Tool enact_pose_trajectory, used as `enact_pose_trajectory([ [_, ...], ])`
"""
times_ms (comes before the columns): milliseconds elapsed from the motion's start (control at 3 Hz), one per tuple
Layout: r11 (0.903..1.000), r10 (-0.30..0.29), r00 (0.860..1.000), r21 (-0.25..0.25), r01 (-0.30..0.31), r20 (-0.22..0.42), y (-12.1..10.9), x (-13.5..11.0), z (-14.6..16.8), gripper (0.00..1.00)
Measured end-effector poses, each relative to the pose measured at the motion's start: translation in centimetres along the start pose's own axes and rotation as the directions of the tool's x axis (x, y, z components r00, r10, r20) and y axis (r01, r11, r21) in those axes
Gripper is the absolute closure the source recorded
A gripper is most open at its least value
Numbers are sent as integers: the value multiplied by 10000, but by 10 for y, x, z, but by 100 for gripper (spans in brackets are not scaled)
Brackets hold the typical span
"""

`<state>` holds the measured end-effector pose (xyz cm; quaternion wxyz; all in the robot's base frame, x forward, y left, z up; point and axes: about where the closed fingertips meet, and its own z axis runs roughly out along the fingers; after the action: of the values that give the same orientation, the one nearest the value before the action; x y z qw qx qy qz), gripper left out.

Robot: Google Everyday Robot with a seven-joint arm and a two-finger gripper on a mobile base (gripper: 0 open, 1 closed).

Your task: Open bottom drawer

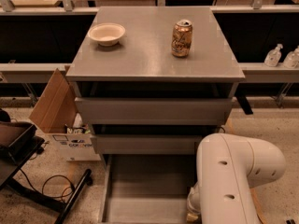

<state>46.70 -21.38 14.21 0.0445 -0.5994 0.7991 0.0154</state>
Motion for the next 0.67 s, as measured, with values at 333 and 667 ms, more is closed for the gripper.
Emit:
enact_pose_trajectory([
  [333,10000,0,10000,0,0,0,0,0,0,0],
  [667,10000,-2,10000,-22,2,-2,1,0,1,17],
])
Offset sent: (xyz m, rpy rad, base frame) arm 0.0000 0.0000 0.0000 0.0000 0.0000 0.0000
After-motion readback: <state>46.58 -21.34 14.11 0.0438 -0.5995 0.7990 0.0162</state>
